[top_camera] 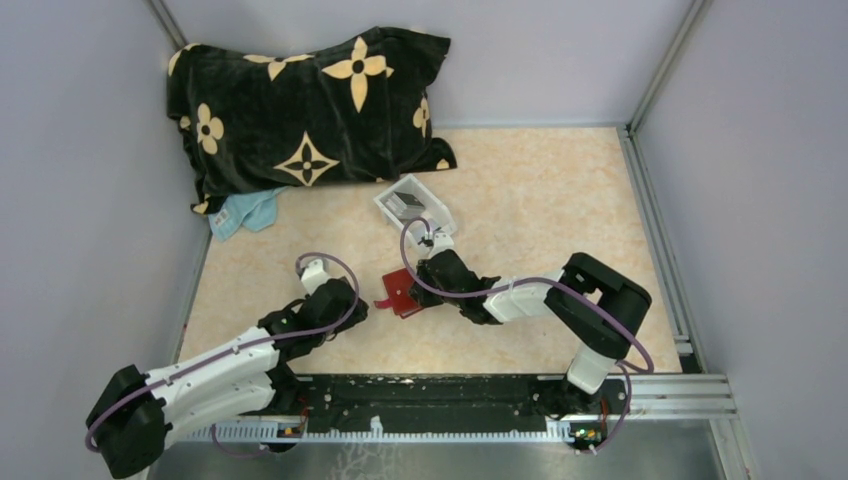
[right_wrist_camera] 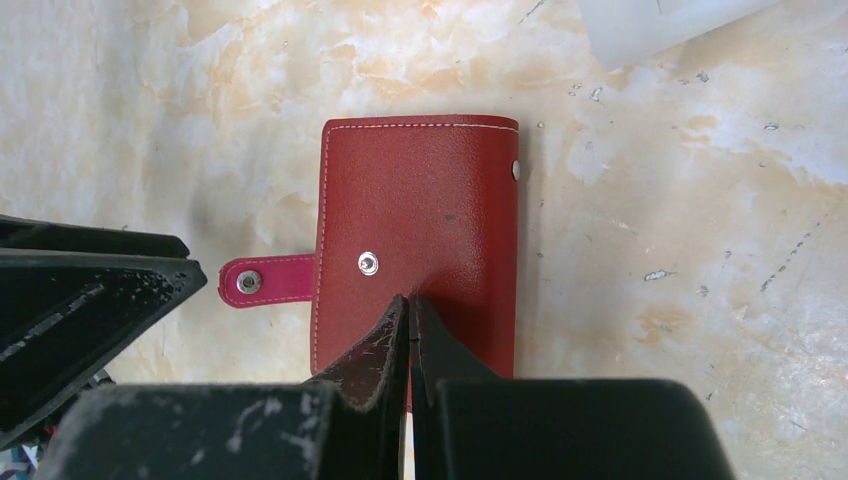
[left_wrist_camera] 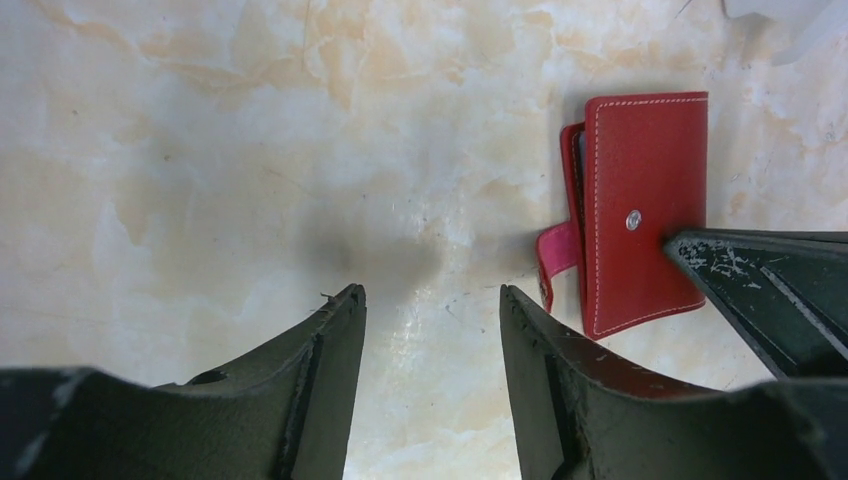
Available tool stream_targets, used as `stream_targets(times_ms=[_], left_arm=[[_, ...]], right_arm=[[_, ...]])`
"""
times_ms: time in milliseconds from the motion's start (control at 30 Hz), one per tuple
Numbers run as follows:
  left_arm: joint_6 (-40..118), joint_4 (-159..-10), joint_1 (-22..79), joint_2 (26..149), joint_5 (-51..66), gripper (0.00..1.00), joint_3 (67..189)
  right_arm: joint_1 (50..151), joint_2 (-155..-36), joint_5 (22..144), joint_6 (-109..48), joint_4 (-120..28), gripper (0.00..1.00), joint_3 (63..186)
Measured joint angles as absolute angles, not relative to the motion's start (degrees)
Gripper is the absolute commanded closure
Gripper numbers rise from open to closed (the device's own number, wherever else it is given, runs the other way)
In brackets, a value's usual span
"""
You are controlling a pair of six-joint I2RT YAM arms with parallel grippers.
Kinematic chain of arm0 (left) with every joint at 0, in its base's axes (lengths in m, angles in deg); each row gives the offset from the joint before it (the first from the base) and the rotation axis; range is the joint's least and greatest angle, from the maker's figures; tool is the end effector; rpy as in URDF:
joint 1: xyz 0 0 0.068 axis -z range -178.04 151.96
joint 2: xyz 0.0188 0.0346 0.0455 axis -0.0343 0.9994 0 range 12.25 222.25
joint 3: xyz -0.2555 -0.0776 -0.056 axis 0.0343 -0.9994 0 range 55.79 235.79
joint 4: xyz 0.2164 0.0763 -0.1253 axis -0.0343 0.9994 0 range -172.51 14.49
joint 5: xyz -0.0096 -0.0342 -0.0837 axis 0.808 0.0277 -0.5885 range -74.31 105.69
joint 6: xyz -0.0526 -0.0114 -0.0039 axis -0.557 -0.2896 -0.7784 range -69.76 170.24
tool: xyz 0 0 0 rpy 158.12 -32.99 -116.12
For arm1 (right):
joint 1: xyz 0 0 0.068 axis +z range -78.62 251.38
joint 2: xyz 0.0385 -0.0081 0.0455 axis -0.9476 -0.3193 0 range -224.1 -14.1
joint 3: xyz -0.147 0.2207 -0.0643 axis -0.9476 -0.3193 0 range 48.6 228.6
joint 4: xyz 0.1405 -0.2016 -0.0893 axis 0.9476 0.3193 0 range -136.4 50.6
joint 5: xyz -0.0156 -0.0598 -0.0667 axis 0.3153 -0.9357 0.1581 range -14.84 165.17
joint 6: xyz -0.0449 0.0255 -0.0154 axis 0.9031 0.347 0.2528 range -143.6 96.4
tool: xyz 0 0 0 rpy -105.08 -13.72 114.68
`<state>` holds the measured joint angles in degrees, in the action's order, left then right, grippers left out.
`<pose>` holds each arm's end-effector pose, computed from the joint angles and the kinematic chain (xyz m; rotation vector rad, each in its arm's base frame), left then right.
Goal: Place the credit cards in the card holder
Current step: Close the card holder at the center of the board.
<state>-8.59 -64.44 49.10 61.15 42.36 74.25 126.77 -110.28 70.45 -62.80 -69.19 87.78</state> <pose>0.1194 -0.1049 0.1608 -0.4442 2.2906 -0.3709 0.1858 0.2640 0.1417 -0.2735 2.2785 0.8283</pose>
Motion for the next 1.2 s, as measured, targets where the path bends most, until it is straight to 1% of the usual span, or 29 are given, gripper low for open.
stream_targets(times_ms=[167, 433, 767, 1200], left_arm=[[-10.7, -67.2, 49.1, 62.6, 39.6, 0.44, 72.1], [-11.7, -75.6, 49.1, 67.8, 37.7, 0.43, 72.1], [-11.0, -84.5, 49.1, 77.9, 36.5, 0.43, 75.2], [-8.4, -86.7, 49.1, 83.1, 35.4, 0.42, 78.3]], right_arm=[[126.9, -110.3, 70.3, -62.8, -69.2, 1.00, 87.8], [126.9, -110.3, 70.3, -62.9, -69.1, 1.00, 87.8], [127.1, -110.3, 69.7, -63.2, -69.0, 1.00, 87.8], [127.1, -110.4, 69.6, -63.2, -68.6, 1.00, 88.1]])
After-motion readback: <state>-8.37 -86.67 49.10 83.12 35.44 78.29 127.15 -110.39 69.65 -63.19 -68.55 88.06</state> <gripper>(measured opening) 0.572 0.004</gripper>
